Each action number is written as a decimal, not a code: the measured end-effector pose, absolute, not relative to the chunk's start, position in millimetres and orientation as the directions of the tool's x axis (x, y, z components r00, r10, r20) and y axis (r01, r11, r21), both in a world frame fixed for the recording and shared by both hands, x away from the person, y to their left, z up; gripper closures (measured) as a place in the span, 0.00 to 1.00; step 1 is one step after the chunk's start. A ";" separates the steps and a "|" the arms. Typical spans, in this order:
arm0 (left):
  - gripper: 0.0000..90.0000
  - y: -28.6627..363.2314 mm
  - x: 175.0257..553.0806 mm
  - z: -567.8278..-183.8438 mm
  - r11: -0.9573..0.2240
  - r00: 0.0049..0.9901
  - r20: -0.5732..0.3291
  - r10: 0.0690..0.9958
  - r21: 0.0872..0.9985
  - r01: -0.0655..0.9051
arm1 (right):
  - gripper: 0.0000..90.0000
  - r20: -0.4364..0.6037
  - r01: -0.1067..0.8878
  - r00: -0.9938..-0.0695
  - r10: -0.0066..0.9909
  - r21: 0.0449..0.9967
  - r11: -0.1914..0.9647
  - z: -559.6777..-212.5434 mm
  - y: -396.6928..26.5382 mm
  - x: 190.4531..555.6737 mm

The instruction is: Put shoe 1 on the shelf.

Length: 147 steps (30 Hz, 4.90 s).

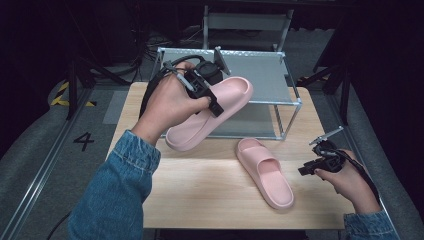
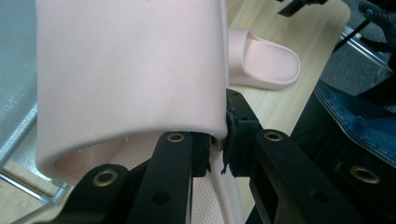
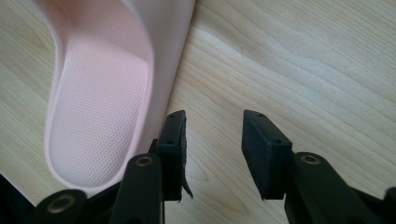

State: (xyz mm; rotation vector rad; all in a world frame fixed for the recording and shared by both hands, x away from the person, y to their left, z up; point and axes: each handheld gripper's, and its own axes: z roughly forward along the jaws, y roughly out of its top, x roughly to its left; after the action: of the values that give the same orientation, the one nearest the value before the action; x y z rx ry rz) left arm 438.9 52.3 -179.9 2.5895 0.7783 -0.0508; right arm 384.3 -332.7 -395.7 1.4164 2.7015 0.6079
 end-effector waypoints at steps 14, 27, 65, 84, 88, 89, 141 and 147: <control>0.91 44.2 475.9 -171.8 -0.695 0.787 -0.153 0.598 0.391 0.604 | 0.68 0.160 0.792 -0.575 0.803 0.357 0.496 -396.6 -338.7 380.5; 0.91 40.2 505.8 -185.2 -0.610 0.689 -0.118 0.715 0.376 0.697 | 0.68 0.162 0.790 -0.575 0.802 0.366 0.492 -395.2 -340.7 378.4; 0.73 59.6 492.8 -187.6 -0.555 0.676 -0.107 0.729 0.486 0.675 | 0.67 0.149 0.783 -0.580 0.801 0.372 0.498 -392.3 -341.4 380.2; 0.98 130.9 419.8 -200.3 -0.519 0.662 -0.072 0.746 0.561 0.645 | 0.67 0.152 0.776 -0.594 0.790 0.368 0.512 -392.5 -330.7 384.3; 1.00 146.7 417.3 -208.7 -0.496 0.634 -0.072 0.770 0.558 0.666 | 0.67 0.150 0.777 -0.592 0.792 0.365 0.512 -393.0 -332.5 384.4; 1.00 149.9 417.7 -210.3 -0.494 0.629 -0.070 0.775 0.554 0.670 | 0.67 0.151 0.777 -0.592 0.792 0.366 0.512 -393.0 -332.7 384.2; 0.95 108.5 404.7 -247.6 -0.619 0.752 -0.102 0.651 0.502 0.604 | 0.67 0.151 0.782 -0.588 0.794 0.357 0.511 -397.5 -333.4 383.2; 0.97 96.4 405.3 -248.7 -0.635 0.769 -0.105 0.630 0.500 0.589 | 0.67 0.153 0.780 -0.592 0.791 0.355 0.515 -397.8 -331.7 383.2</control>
State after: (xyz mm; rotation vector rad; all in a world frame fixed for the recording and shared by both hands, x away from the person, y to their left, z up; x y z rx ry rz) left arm 405.3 96.4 -248.7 2.4443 0.9134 0.1070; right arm 383.2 -331.7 -397.8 1.4052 2.7097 0.6118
